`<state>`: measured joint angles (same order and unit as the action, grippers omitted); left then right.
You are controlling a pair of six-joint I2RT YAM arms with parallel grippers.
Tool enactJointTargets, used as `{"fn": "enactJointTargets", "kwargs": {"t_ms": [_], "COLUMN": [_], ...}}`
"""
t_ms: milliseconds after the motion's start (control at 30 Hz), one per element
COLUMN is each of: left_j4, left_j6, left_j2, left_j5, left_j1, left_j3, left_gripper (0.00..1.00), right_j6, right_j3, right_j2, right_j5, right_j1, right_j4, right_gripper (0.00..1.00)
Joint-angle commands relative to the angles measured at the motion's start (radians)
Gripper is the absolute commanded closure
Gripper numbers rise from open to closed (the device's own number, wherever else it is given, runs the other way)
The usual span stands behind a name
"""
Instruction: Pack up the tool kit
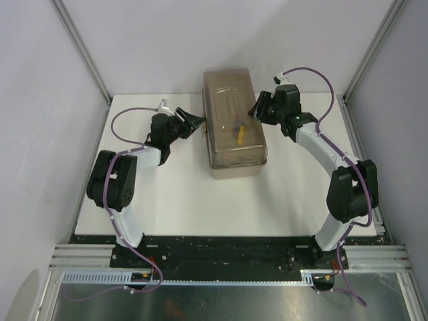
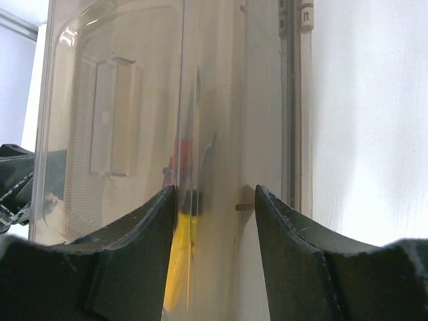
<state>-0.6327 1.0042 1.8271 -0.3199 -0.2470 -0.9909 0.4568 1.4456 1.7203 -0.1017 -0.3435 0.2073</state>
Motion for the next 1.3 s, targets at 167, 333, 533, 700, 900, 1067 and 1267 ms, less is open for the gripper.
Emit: {"fn": "enactJointTargets", "kwargs": {"t_ms": [167, 333, 533, 700, 900, 1067, 1267], "left_j4": [0.071, 0.102, 0.103, 0.103, 0.104, 0.105, 0.142], "left_j6": [-0.067, -0.047, -0.056, -0.06, -0.043, -0.007, -0.024], "left_j2": [-0.044, -0.026, -0.03, -0.04, -0.052, -0.033, 0.003], "left_j5": [-0.032, -0.042, -0.044, -0.032, -0.011, -0.013, 0.003], "left_j1": [-0.046, -0.027, -0.007, 0.028, 0.073, 0.104, 0.115], "left_j3": [-0.038, -0.061, -0.067, -0.052, -0.016, -0.004, -0.026], "left_gripper": [0.37, 0.37, 0.3, 0.16, 0.14, 0.19, 0.24], "right_j6": [0.018, 0.016, 0.016, 0.017, 0.021, 0.023, 0.022], "right_j3": [-0.04, -0.04, -0.04, -0.04, -0.04, -0.039, -0.04], "right_j2": [0.07, 0.071, 0.069, 0.072, 0.075, 0.077, 0.077], "right_j5": [-0.041, -0.038, -0.035, -0.035, -0.037, -0.041, -0.042], "right_j1": [-0.039, -0.039, -0.038, -0.037, -0.034, -0.032, -0.026], "right_j4": [0.065, 0.065, 0.067, 0.064, 0.054, 0.049, 0.049], "right_gripper": [0.47, 0.47, 0.47, 0.48, 0.47, 0.47, 0.47]}}
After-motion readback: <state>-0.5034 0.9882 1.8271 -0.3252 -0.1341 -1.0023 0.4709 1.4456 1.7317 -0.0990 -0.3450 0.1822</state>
